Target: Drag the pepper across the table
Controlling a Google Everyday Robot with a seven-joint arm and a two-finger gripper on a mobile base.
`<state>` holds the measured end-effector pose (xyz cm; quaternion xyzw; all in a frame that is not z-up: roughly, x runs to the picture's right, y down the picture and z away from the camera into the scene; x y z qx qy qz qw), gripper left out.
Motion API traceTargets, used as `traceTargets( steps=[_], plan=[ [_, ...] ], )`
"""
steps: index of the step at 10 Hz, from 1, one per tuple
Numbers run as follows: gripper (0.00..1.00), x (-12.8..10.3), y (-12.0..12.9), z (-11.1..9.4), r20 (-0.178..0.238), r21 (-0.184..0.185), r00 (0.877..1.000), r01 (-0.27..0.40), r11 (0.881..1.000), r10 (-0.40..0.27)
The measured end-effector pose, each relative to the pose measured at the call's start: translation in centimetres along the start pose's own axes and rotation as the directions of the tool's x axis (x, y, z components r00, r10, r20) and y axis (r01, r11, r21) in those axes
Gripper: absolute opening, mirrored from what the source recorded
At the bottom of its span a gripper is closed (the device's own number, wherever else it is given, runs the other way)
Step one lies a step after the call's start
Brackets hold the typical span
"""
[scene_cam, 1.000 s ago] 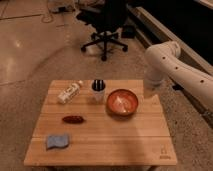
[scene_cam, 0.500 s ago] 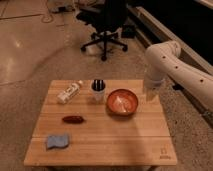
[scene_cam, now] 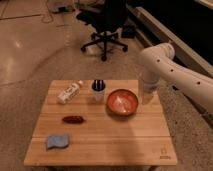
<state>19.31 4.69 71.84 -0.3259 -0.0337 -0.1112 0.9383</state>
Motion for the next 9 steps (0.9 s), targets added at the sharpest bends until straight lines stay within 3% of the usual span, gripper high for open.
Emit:
traceTargets(
  steps=[2, 4, 5, 7, 9],
  plan=[
    [0.45, -1.3, -0.5, -0.4, -0.01, -0.003, 0.999, 0.048, 0.999, -0.048],
    [0.45, -1.9, -0.8, -0.3, -0.006, -0.006, 0.999, 0.033, 0.999, -0.033],
    [0.45, -1.8, -0.6, -0.3, -0.007, -0.009, 0.998, 0.06, 0.998, -0.06],
    [0.45, -0.8, -0.4, -0.2, -0.011, -0.007, 0.999, 0.039, 0.999, -0.039],
    [0.45, -2.0, -0.4, -0.2, -0.019, -0.008, 0.999, 0.042, 0.999, -0.042]
  ],
)
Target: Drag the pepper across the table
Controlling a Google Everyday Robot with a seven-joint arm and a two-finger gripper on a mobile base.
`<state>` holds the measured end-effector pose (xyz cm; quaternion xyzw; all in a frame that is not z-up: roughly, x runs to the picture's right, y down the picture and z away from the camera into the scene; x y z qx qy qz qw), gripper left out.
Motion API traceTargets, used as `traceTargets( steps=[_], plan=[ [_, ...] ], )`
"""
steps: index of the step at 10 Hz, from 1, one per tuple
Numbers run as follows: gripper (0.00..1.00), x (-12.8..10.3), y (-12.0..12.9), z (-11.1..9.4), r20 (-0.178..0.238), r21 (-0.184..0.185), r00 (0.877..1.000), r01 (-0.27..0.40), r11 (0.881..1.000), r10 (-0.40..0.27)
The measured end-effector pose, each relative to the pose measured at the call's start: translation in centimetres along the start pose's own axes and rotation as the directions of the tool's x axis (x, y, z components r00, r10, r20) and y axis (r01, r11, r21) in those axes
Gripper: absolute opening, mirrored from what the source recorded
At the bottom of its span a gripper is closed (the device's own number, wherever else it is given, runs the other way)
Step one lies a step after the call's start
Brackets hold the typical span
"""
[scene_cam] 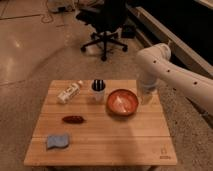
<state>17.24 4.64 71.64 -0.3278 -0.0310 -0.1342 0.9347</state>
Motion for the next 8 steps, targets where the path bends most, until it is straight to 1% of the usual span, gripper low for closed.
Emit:
traceTargets(
  steps=[2, 4, 6, 7, 8],
  plan=[
    [0.45, -0.9, -0.4, 0.0, 0.001, 0.002, 1.0, 0.006, 1.0, -0.006],
    [0.45, -0.5, -0.3, -0.8, 0.002, -0.006, 1.0, 0.02, 1.0, -0.02],
    [0.45, 0.8, 0.8, -0.6, -0.002, -0.011, 1.0, 0.011, 1.0, -0.011],
    [0.45, 0.3, 0.7, -0.4, -0.002, -0.015, 1.0, 0.021, 1.0, -0.021],
    [0.45, -0.5, 0.1, -0.4, 0.002, -0.012, 1.0, 0.02, 1.0, -0.02]
  ],
)
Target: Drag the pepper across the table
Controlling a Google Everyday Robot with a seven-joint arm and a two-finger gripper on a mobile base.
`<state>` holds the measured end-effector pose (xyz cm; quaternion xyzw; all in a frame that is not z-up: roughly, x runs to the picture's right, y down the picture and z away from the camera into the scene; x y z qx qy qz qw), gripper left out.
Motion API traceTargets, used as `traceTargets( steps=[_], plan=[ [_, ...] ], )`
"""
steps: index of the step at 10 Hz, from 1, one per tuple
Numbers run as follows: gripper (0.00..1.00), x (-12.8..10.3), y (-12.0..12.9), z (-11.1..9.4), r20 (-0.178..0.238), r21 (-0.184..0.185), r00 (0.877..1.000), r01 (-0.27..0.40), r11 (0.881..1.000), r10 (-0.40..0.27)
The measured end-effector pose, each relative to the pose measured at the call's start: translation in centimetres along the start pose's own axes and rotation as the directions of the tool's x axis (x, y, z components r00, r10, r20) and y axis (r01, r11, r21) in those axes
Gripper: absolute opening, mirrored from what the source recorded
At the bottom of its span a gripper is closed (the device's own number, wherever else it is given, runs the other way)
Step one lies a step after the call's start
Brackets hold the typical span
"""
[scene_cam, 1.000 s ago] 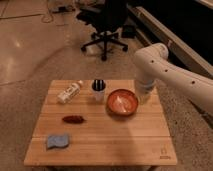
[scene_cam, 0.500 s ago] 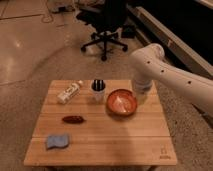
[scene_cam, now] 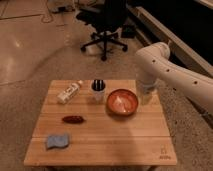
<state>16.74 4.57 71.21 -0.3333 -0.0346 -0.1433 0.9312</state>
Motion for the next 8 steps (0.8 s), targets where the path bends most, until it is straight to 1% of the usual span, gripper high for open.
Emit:
traceTargets(
  steps=[1, 2, 3, 4, 6, 8],
  plan=[
    [0.45, 0.1, -0.5, 0.3, -0.004, 0.001, 1.0, 0.007, 1.0, -0.007],
    [0.45, 0.3, -0.4, 0.6, -0.007, -0.005, 1.0, 0.009, 1.0, -0.009],
    [0.45, 0.1, 0.1, 0.3, -0.021, -0.012, 1.0, 0.018, 1.0, -0.018],
    [0.45, -0.8, 0.3, 0.0, -0.023, -0.013, 0.999, 0.022, 1.0, -0.022],
    [0.45, -1.9, -0.5, 0.0, -0.014, -0.006, 1.0, 0.02, 1.0, -0.02],
    [0.45, -0.8, 0.0, 0.5, -0.019, -0.009, 0.999, 0.049, 0.999, -0.049]
  ],
)
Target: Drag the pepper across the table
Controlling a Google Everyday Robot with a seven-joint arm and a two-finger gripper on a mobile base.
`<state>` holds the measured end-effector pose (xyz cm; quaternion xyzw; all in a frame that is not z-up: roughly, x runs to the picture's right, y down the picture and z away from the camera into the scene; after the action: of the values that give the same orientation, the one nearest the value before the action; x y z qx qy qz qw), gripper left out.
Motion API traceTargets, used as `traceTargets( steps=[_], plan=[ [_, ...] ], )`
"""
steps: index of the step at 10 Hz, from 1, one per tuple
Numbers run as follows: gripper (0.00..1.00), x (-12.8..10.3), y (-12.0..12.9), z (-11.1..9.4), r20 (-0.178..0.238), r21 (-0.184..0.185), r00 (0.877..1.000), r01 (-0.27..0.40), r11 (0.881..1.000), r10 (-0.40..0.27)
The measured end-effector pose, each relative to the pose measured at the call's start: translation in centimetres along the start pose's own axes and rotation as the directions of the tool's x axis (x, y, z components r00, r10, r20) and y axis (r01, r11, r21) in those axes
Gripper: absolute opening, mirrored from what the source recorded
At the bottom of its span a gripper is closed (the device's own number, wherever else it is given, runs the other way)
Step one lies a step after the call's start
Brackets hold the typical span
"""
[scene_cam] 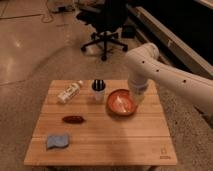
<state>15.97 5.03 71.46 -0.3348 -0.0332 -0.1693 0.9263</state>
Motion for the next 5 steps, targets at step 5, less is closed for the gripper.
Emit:
traceTargets(
  steps=[5],
  plan=[
    [0.45, -1.7, -0.3, 0.2, 0.002, -0.008, 1.0, -0.006, 1.0, 0.006]
  ],
)
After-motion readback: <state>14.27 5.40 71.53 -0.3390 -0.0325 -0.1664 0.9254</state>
